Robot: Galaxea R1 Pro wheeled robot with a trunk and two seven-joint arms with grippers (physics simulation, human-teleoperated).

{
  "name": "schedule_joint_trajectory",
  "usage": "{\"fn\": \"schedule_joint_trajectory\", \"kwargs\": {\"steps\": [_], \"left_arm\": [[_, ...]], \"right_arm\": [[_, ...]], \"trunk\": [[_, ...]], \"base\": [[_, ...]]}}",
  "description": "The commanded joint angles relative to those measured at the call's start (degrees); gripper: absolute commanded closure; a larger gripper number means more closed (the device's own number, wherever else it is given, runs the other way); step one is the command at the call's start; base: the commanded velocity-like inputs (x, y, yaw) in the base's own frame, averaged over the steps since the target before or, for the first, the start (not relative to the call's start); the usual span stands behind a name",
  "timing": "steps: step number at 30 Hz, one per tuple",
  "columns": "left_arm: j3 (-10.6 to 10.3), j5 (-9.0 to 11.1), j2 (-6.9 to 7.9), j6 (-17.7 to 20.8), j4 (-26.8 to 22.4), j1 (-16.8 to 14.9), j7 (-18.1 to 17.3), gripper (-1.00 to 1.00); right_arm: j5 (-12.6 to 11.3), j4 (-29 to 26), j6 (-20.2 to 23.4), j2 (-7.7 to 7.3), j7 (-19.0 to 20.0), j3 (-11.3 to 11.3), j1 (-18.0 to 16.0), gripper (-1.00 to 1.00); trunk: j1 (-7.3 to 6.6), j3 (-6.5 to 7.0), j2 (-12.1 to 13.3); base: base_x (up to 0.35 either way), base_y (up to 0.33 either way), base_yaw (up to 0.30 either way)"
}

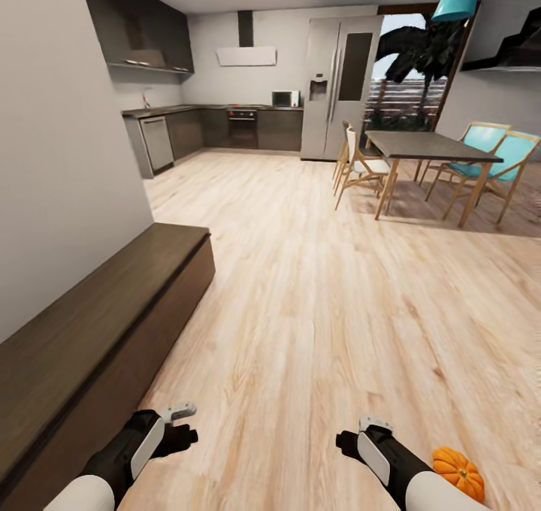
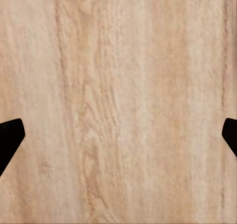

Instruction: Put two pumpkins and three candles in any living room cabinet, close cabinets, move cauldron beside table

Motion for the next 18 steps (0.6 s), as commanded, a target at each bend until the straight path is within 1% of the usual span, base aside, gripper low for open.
{"fn": "schedule_joint_trajectory", "kwargs": {"steps": [1,8,18], "left_arm": [[0.0,0.0,0.0,0.0,0.0,0.0,0.0,-1.0],[0.0,0.0,0.0,0.0,0.0,0.0,0.0,-1.0],[0.0,0.0,0.0,0.0,0.0,0.0,0.0,-1.0]], "right_arm": [[0.0,0.0,0.0,0.01,0.0,0.0,0.0,-1.0],[0.0,0.0,0.0,0.03,0.0,0.0,0.0,-1.0],[0.0,0.0,0.0,0.08,0.0,0.0,0.0,-1.0]], "trunk": [[0.0,0.0,0.0],[0.0,0.0,0.0],[0.0,0.0,0.0]], "base": [[0.323,0.03,-0.284],[0.325,0.014,-0.285],[0.325,0.083,-0.286]]}}
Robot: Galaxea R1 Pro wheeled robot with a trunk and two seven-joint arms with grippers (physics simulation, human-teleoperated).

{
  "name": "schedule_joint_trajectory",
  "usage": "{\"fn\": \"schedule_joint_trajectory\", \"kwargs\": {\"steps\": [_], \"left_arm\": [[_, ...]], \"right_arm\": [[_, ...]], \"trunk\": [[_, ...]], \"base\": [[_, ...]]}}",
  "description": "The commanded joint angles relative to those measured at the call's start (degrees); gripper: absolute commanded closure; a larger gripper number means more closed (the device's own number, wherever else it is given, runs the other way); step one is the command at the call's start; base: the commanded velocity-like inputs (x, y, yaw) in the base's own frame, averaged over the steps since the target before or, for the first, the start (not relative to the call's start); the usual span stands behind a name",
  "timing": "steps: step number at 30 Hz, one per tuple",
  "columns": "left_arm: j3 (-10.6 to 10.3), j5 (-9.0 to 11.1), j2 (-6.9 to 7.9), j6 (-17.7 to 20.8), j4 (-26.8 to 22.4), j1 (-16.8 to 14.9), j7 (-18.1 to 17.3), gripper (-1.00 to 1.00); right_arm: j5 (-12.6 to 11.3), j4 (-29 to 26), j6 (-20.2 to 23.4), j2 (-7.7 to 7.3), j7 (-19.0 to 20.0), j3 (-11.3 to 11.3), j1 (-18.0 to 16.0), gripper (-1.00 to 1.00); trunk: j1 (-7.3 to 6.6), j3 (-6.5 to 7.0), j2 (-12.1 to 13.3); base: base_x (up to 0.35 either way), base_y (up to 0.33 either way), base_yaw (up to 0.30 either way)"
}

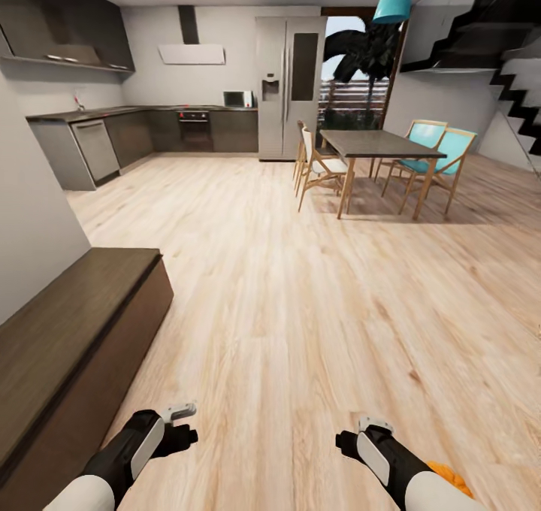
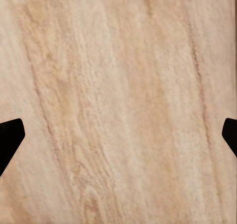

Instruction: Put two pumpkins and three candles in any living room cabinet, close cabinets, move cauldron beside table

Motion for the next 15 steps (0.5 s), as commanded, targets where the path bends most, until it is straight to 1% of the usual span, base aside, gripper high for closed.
{"fn": "schedule_joint_trajectory", "kwargs": {"steps": [1,4,6,9,15], "left_arm": [[0.0,0.0,0.0,0.0,0.0,0.0,0.0,-1.0],[0.0,0.0,0.0,0.0,0.0,0.0,0.0,-1.0],[0.0,0.0,0.0,0.0,0.0,0.0,0.0,-1.0],[0.0,0.0,0.0,0.0,0.0,0.0,0.0,-1.0],[0.0,0.0,0.0,0.0,0.0,0.0,0.1,-1.0]], "right_arm": [[0.0,0.0,0.0,0.02,0.0,0.0,0.0,-1.0],[0.0,0.0,-0.5,-0.02,0.0,0.0,0.0,-1.0],[0.0,0.0,-1.6,0.01,0.0,0.0,0.0,-1.0],[0.0,0.6,-2.6,0.07,-0.1,0.0,0.0,-1.0],[0.1,0.8,-2.7,0.05,-0.1,0.0,0.0,-1.0]], "trunk": [[0.0,0.0,0.0],[0.0,-0.01,0.0],[0.0,-0.05,0.0],[0.0,-0.08,0.0],[0.0,-0.09,0.0]], "base": [[0.325,0.118,-0.286],[0.325,0.135,-0.275],[0.325,0.147,-0.147],[0.325,0.151,-0.048],[0.325,0.152,-0.007]]}}
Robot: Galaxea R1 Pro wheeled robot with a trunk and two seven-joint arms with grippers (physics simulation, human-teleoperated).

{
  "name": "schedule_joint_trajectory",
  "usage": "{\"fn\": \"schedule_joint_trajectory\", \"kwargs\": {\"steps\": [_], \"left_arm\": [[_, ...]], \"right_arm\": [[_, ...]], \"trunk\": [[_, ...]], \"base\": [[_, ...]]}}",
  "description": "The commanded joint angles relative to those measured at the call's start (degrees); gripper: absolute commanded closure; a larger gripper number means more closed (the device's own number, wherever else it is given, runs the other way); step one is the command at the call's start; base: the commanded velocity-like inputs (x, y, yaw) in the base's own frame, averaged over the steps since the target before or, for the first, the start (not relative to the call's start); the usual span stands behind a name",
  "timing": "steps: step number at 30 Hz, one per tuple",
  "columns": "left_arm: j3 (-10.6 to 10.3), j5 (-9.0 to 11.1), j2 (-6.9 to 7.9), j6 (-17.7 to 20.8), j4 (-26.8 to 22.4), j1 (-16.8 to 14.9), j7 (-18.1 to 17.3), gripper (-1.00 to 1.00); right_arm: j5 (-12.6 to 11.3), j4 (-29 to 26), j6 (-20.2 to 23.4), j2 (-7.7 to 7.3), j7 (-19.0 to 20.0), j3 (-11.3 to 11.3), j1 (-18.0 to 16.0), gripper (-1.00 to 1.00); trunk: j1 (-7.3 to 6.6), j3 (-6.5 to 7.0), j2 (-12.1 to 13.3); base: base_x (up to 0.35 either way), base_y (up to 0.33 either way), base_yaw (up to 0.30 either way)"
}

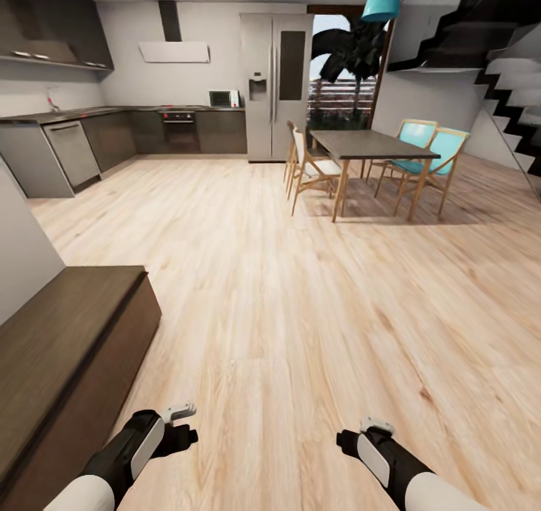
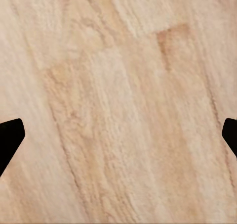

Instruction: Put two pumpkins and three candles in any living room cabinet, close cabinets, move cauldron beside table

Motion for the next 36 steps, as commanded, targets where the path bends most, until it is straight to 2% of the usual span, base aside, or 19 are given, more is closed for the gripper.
{"fn": "schedule_joint_trajectory", "kwargs": {"steps": [1,18,36], "left_arm": [[0.0,0.0,0.0,0.0,0.0,0.0,0.0,-1.0],[-0.1,-0.1,-0.01,-0.4,0.0,0.0,0.0,-1.0],[-0.1,-0.1,-0.05,-0.6,0.0,0.0,0.0,-1.0]], "right_arm": [[0.0,0.0,0.0,-0.04,0.0,0.0,0.0,-1.0],[-0.1,0.0,0.2,-0.02,0.0,0.0,0.0,-1.0],[0.0,0.0,0.0,0.03,0.0,0.0,0.0,-1.0]], "trunk": [[0.0,-0.03,0.0],[0.0,-1.26,0.0],[0.0,-1.37,0.0]], "base": [[0.325,0.149,-0.043],[0.327,0.039,-0.14],[0.332,0.0,-0.007]]}}
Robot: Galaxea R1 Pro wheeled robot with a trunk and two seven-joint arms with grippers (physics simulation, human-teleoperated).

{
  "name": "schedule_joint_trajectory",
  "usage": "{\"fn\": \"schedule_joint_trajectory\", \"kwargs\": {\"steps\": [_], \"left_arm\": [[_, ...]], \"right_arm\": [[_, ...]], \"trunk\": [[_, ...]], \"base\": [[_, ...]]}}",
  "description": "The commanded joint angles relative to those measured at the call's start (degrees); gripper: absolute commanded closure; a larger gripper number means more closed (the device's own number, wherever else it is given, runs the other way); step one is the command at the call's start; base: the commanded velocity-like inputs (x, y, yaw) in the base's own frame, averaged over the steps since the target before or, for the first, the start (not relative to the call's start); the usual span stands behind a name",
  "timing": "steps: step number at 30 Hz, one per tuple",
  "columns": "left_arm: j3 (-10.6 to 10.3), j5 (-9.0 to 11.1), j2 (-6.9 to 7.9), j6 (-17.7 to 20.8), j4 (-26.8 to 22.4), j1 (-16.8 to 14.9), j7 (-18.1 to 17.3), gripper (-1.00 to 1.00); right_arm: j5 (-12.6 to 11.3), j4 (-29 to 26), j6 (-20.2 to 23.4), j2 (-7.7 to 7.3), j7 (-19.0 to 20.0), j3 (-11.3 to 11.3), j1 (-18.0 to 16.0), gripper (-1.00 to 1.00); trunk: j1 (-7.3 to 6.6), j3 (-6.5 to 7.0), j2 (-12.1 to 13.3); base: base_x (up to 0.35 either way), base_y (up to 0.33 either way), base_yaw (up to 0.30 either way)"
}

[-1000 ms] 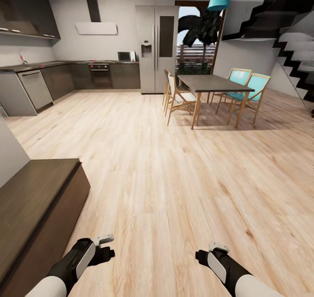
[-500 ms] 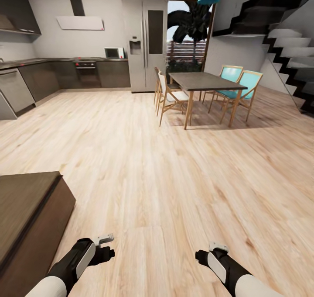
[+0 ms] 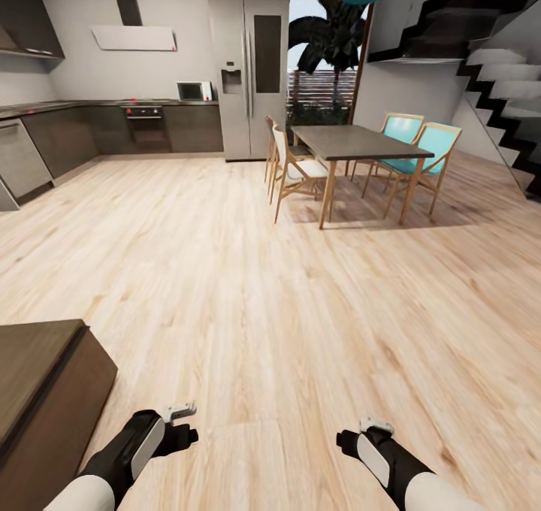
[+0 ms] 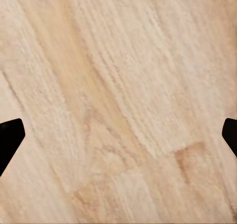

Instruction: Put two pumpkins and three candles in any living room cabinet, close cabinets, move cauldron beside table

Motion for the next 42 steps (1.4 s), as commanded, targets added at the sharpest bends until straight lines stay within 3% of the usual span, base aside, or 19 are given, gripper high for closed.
{"fn": "schedule_joint_trajectory", "kwargs": {"steps": [1,42], "left_arm": [[0.0,0.0,-0.02,-0.1,0.0,0.0,0.0,-1.0],[-0.1,0.0,-0.04,-0.7,0.0,0.0,0.1,-1.0]], "right_arm": [[0.0,0.0,0.0,0.02,0.0,0.0,0.0,-1.0],[0.0,0.0,-0.3,0.65,-0.3,0.0,0.0,-1.0]], "trunk": [[0.0,0.0,0.0],[0.0,0.0,0.0]], "base": [[0.332,0.0,0.0],[0.332,0.0,0.0]]}}
